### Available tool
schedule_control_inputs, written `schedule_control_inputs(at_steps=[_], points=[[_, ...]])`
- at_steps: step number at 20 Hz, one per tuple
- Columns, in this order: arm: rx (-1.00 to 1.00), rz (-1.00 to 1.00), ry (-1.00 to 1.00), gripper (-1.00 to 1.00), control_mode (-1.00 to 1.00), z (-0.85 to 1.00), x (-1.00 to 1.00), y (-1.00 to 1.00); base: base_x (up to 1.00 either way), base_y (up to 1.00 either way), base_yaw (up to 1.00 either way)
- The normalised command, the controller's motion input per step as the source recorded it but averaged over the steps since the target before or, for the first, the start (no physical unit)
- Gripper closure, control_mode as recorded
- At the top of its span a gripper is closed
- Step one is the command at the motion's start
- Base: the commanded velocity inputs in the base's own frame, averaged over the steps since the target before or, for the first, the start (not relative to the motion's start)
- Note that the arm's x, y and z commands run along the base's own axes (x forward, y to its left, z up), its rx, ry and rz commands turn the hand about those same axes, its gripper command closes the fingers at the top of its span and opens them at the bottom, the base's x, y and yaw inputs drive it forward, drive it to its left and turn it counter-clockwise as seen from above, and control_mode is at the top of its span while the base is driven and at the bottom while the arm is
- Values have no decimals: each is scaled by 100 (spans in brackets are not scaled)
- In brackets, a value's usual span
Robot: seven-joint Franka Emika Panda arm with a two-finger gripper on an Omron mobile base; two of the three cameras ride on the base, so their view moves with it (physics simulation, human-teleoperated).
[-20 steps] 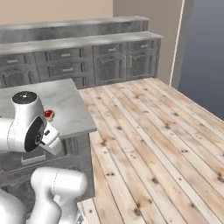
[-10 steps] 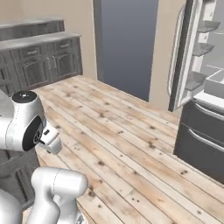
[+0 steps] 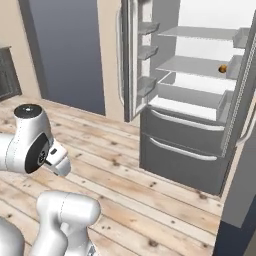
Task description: Open the fridge, remove the mango, bell pepper, and steak, and place them on any counter.
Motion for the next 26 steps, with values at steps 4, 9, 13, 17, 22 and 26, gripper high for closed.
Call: schedule_control_inputs(at_steps=[4, 9, 13, 17, 22, 26], points=[[0, 0, 0, -100, 100, 0, 0, 0, 98, -12, -34], [0, 0, 0, -100, 100, 0, 0, 0, 100, -1, -24], [0, 0, 0, -100, 100, 0, 0, 0, 100, -22, -20], [0, 0, 0, -100, 100, 0, 0, 0, 93, -38, -15], [0, 0, 0, -100, 100, 0, 0, 0, 74, -52, -15], [0, 0, 0, -100, 100, 0, 0, 0, 54, -63, -16]])
